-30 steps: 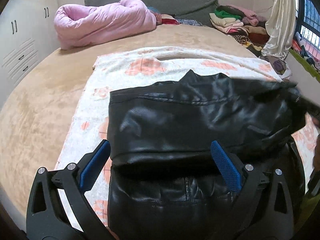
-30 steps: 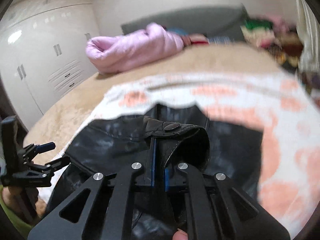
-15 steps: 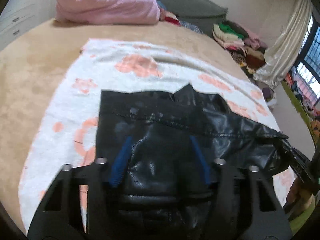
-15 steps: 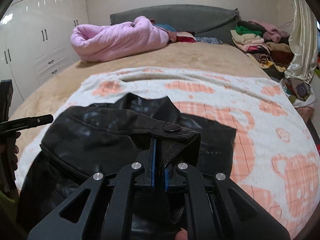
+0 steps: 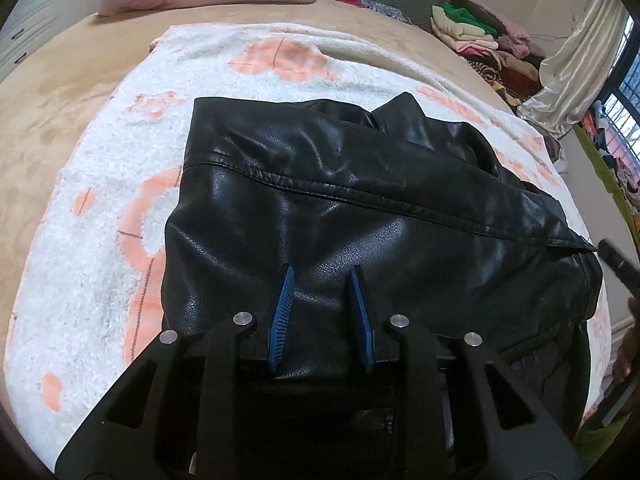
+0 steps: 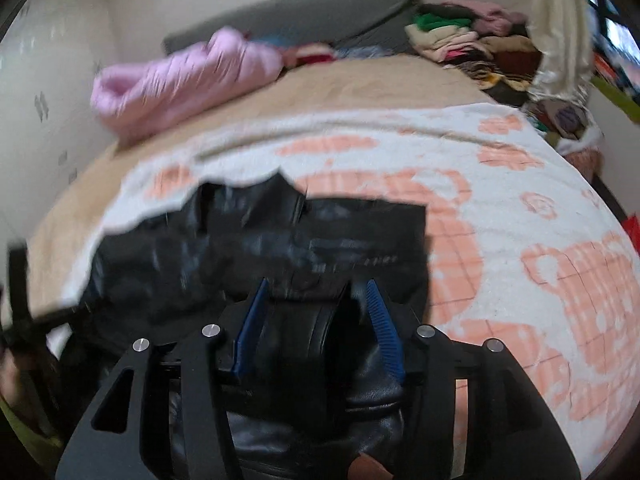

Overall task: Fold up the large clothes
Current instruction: 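Grasp the jacket hem with both tools and lift it toward the collar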

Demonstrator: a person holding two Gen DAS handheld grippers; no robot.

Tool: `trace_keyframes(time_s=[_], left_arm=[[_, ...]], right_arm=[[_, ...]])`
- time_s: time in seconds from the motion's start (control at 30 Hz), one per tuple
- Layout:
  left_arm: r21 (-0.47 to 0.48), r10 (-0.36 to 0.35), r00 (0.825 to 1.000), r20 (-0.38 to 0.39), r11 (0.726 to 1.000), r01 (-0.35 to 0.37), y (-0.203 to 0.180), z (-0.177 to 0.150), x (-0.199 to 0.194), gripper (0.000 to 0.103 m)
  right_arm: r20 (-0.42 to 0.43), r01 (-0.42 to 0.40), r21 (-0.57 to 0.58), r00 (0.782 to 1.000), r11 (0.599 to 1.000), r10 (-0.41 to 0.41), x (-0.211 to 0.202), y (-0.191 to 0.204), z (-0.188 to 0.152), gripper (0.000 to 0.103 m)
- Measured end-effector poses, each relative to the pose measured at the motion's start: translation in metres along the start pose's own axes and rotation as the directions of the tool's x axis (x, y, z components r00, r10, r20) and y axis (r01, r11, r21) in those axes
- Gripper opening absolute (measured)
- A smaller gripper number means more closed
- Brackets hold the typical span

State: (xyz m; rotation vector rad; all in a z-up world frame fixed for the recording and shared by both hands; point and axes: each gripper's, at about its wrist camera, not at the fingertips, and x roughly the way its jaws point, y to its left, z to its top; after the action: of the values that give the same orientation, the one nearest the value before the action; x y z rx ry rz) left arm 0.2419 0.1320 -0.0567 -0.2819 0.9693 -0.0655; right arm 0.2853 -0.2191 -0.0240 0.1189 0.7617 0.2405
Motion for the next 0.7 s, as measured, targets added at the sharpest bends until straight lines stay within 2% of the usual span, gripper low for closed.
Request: trace_keyframes(time_s=[0.13, 0.3, 0.47, 0.53, 0.7], left_arm=[[-0.002, 0.0, 1.0, 0.003, 1.0, 0.0, 0.0, 0.0, 0.0, 0.021], [0.005, 0.005, 1.0, 0.007, 1.0, -0.005, -0.001, -0.002, 0.0, 0.021], [0.025, 0.023, 1.0, 0.012, 0.999, -0.023, -0.005, -0.004, -0.001, 0.021], [0.026, 0.023, 1.0, 0.01, 0.999, -0.023, -0.006, -0.003, -0.001, 0.021], [0.038, 0.029, 1.0, 0.01, 0.999, -0.03, -0.008, -0.001, 0.001, 0.021]], right_arm=[[0.013, -0.029, -0.018, 0.999, 0.999, 0.029, 0.0, 0.011, 0.017, 0.04], [-0.054, -0.058, -0.141, 0.997, 0.988, 0.051, 0.03, 0.053, 0.026, 0.039], [-0.205, 0.014, -0.182, 0.977, 0.983, -0.052, 0.081, 0.059, 0.01, 0.031], [-0.262, 0.004, -0.164, 0.964, 0.986, -0.048, 0.1, 0.051, 0.001, 0.031], [-0.257, 0.001, -0.176, 0.965, 0.984, -0.047, 0.112, 0.049, -0.01, 0.032]])
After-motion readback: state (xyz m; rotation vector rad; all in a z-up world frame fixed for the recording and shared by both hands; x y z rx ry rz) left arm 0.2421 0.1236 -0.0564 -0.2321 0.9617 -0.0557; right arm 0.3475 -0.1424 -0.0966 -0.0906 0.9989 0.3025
